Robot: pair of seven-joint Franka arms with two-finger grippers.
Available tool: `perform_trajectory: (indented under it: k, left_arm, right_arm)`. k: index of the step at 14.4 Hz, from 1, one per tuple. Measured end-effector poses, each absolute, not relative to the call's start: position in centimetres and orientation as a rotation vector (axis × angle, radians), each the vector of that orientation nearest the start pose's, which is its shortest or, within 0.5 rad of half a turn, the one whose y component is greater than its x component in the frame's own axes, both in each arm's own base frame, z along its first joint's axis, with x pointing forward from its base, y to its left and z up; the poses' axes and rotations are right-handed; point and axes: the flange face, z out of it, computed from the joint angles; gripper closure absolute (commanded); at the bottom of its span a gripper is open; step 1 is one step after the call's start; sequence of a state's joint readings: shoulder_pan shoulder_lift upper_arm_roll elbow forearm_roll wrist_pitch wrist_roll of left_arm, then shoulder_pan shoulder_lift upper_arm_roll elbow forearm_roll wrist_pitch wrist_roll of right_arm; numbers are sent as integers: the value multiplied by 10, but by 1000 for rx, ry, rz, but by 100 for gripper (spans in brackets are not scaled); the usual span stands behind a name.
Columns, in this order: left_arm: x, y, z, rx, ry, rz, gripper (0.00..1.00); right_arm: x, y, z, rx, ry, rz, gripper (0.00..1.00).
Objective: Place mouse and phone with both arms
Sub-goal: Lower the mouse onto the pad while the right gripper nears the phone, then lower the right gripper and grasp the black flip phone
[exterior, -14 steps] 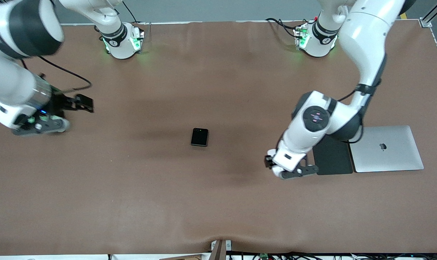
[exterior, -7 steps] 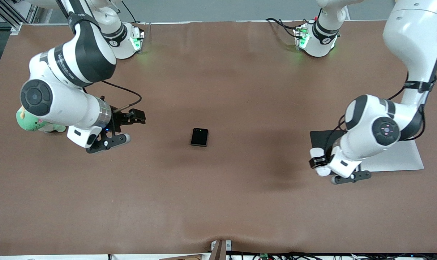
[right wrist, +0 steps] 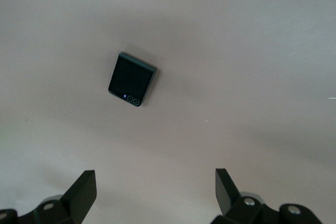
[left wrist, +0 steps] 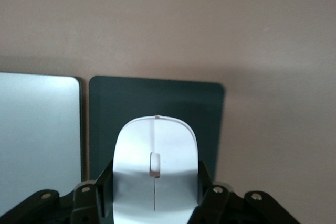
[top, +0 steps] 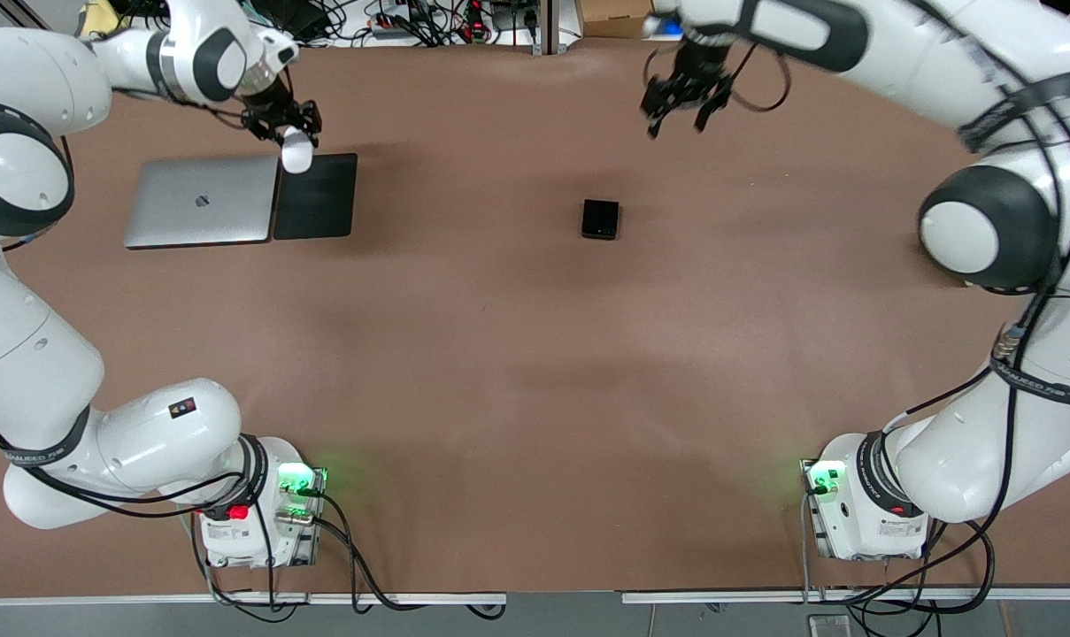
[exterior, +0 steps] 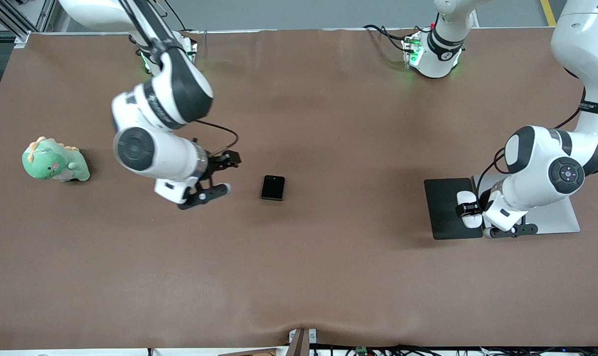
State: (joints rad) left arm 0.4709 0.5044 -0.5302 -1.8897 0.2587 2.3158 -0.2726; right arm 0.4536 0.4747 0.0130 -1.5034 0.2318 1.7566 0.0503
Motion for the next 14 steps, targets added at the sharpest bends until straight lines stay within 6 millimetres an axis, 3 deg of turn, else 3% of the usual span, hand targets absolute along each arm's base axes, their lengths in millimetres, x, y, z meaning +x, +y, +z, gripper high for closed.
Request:
perform_trajectory:
  k: [3,7,11,14]
  left_arm:
    - [613,4,241,-3171,-91,-68,48]
    - [607,12,223,-3172,-61,-102,47]
    - [605,-8,213,-3171,33,-101,47]
    - [604,-20,204,-3173,92,-113,46]
  right_arm:
    - [576,362,323,-2940,-456,403,0]
    - [568,402,293,-2980,-254,301,0]
    - [568,415,247,-2985,-229,251,0]
    - [570,405,223,-3010,-180,285,0]
